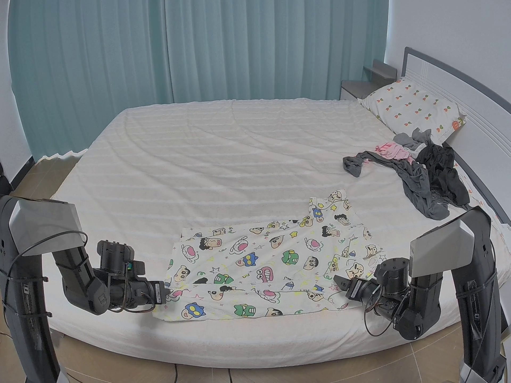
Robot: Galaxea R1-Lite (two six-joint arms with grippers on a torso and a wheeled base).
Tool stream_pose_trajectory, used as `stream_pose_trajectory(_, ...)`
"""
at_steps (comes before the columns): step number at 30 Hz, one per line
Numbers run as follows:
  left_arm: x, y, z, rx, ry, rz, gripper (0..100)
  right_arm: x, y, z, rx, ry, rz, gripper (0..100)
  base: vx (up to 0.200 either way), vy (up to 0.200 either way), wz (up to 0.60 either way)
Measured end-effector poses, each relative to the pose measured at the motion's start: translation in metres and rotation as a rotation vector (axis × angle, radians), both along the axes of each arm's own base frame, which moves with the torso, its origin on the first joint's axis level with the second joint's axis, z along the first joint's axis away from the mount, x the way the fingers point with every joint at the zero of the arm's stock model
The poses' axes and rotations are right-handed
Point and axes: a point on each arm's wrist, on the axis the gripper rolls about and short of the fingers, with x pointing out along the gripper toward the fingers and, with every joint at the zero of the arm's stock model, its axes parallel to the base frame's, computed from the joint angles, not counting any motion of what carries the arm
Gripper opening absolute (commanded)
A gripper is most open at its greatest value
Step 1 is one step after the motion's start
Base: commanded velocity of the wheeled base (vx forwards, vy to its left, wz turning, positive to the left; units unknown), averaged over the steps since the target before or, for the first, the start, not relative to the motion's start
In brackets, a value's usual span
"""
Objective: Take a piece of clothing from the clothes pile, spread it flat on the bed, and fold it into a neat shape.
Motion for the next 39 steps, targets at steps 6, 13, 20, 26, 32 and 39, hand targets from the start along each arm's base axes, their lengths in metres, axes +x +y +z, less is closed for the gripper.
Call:
stream_pose_trajectory(6, 0.005, -0.003, 0.001, -0.015, -0.014, 0.008, 0, 0.002, -0.001, 0.0, -0.009, -0.01, -0.023, 100, 0.0, 0.0, 0.0)
stream_pose_trajectory(13, 0.012, -0.009, 0.002, -0.01, -0.023, 0.043, 100, 0.003, 0.0, 0.001, -0.02, -0.02, -0.048, 100, 0.0, 0.0, 0.0)
stream_pose_trajectory(20, 0.019, -0.009, 0.001, -0.032, -0.021, 0.132, 100, 0.003, 0.0, 0.003, -0.016, -0.026, -0.047, 100, 0.0, 0.0, 0.0)
stream_pose_trajectory(26, 0.025, -0.01, 0.004, -0.064, -0.037, 0.168, 100, 0.003, 0.0, 0.006, -0.014, -0.031, -0.047, 100, 0.0, 0.0, 0.0)
stream_pose_trajectory(32, 0.024, -0.011, 0.012, -0.055, -0.066, 0.131, 100, 0.003, 0.001, 0.007, -0.013, -0.034, -0.047, 100, 0.0, 0.0, 0.0)
stream_pose_trajectory(39, 0.025, -0.018, 0.018, 0.064, -0.152, -0.015, 100, 0.003, 0.001, 0.008, -0.011, -0.038, -0.047, 100, 0.0, 0.0, 0.0)
